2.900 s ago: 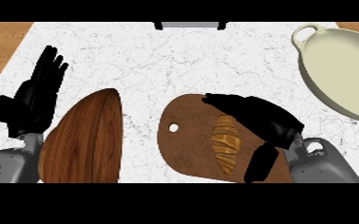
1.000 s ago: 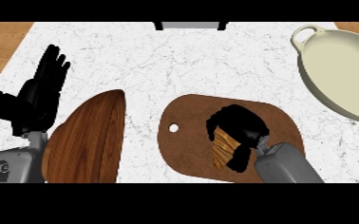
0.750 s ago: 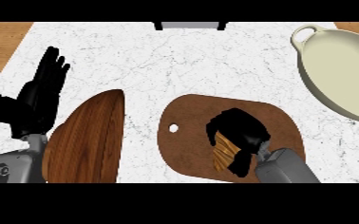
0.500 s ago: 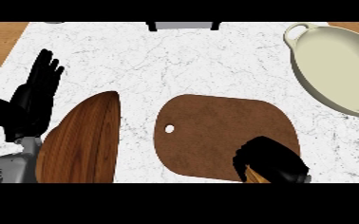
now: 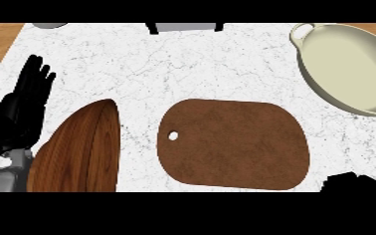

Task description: Pick the croissant from the cutting board and place it in the pot

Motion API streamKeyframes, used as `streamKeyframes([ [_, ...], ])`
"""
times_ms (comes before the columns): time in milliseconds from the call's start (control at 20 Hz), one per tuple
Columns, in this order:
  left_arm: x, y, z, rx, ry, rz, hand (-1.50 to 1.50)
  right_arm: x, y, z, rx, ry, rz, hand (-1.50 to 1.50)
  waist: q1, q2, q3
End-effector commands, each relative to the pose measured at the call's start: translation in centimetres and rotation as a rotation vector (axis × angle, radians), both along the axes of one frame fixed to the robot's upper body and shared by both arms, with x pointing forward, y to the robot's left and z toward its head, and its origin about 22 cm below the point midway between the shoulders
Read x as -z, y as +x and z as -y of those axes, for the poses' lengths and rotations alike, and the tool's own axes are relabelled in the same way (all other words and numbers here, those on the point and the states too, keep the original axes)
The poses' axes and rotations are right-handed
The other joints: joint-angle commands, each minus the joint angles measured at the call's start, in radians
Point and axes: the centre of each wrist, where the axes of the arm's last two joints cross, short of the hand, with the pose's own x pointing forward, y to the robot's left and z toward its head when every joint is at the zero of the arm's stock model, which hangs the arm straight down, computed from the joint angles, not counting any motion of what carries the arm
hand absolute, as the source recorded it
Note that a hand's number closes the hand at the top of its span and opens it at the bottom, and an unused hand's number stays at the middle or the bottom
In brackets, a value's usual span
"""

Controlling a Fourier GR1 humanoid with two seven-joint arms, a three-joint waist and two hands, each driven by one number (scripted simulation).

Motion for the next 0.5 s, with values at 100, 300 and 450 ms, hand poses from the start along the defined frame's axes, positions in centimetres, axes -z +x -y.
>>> streamKeyframes([
  [100,0.6,-0.8,-0.3,0.012,-0.002,-0.009,0.00,-4.4,-1.4,4.1,0.195,0.291,0.209,1.50,0.010,0.002,-0.001],
  [300,-1.2,0.3,-0.7,0.026,0.011,0.001,0.00,-6.0,-2.6,7.4,0.319,0.397,0.268,1.50,0.027,0.006,-0.001],
  [450,-0.9,0.6,2.2,0.045,0.011,-0.002,0.00,-9.1,-1.9,10.9,0.412,0.430,0.334,1.50,0.045,0.010,-0.001],
])
